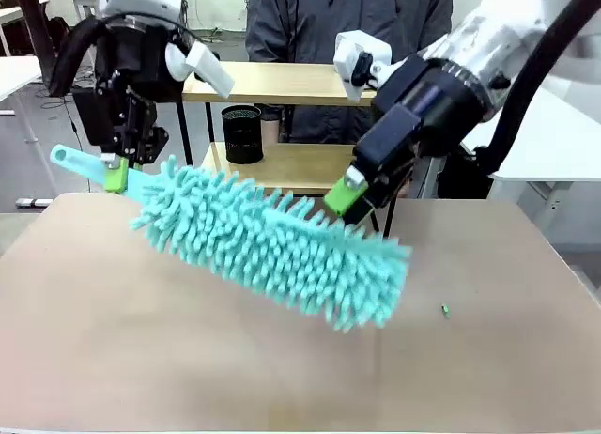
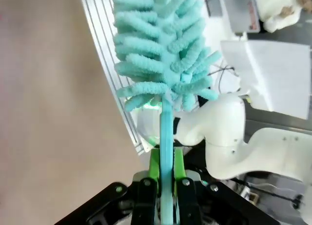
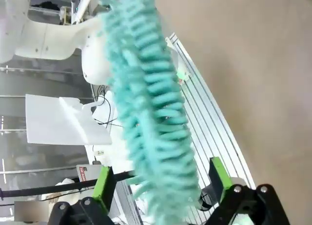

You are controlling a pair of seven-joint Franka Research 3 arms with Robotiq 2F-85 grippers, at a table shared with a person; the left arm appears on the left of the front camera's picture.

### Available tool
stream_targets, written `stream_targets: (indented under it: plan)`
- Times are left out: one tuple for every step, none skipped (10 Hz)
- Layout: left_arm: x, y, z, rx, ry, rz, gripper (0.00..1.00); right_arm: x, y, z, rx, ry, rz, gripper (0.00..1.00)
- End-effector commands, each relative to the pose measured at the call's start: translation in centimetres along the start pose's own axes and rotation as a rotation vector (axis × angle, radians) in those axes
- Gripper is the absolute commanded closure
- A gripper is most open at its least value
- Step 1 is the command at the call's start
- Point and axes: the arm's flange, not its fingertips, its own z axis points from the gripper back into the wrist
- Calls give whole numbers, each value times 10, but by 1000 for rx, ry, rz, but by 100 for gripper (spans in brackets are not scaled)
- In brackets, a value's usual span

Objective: Clean the shelf.
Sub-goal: Hand the Duster back to the human.

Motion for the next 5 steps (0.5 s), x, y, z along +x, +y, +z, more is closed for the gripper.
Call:
stream_targets:
  plan:
    - [4,-20,31,28,-77,-53,88,-12,-8,-12,6,13,32,0]
    - [8,-16,31,18,-70,-57,88,-14,-6,-18,23,35,50,0]
    - [11,-11,32,14,-86,-56,88,-16,-4,-20,24,42,52,0]
    - [13,-7,33,5,-91,-67,88,-17,-6,-19,18,34,51,0]
    - [14,-7,33,-5,-86,-75,88,-17,-8,-18,18,24,46,0]
